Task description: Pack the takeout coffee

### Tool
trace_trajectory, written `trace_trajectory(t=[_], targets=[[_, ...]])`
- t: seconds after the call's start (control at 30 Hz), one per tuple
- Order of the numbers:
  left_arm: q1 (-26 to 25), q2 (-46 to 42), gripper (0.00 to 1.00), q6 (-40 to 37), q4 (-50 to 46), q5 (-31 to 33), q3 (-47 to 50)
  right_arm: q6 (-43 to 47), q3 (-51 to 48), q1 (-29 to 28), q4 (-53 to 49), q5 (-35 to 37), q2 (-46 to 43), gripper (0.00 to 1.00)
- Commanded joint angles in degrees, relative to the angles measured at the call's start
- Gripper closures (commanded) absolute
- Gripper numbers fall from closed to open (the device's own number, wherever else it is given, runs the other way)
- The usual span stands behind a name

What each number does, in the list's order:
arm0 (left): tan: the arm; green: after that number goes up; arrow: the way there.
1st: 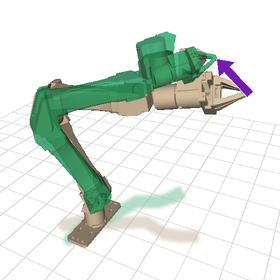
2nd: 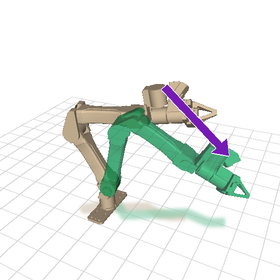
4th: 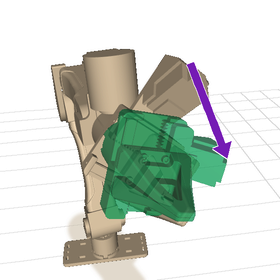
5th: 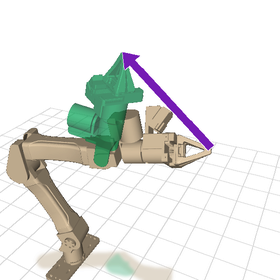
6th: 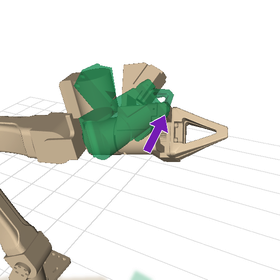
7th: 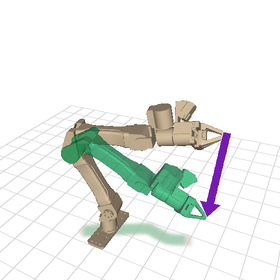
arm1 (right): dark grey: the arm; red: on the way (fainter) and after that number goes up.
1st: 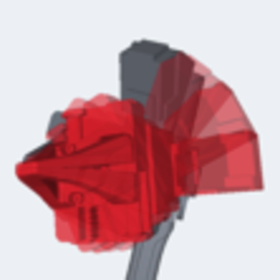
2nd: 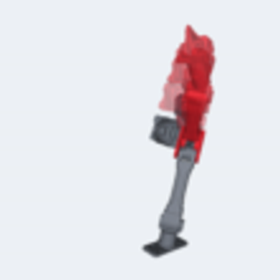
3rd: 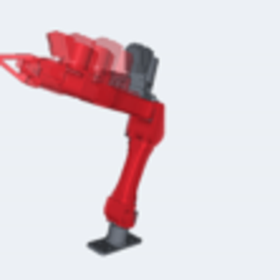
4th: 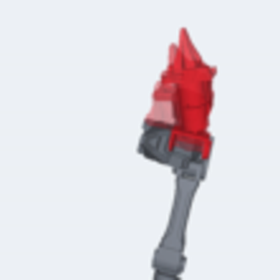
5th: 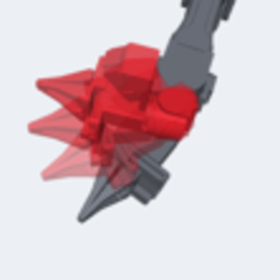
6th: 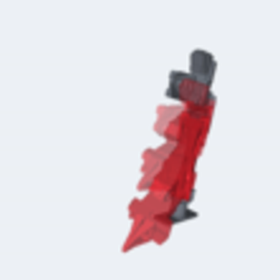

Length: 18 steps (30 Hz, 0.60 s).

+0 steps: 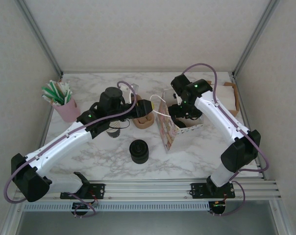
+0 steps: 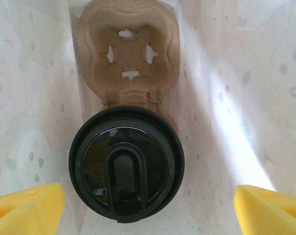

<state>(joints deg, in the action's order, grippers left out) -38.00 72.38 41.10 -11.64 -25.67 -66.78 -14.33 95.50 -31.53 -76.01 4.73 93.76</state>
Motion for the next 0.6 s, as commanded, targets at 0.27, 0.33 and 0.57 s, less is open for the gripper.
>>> trace_trajectory(t=[0.27, 0.33, 0.57], targets=[[3.31, -2.44, 0.43, -4.22, -5.89, 1.02, -7.89, -0.78, 2.09, -2.4, -3.24, 4.5, 1.25, 0.1], [3.93, -2.17, 0.43, -4.95, -6.92, 0.97, -9.74, -0.91, 2.23, -2.6, -3.27, 4.99, 1.34, 0.1], [4.96, 3.08, 0.43, -8.41, -12.15, 2.65, -19.02, -1.91, 3.6, -2.78, -3.31, 6.55, 1.22, 0.19]])
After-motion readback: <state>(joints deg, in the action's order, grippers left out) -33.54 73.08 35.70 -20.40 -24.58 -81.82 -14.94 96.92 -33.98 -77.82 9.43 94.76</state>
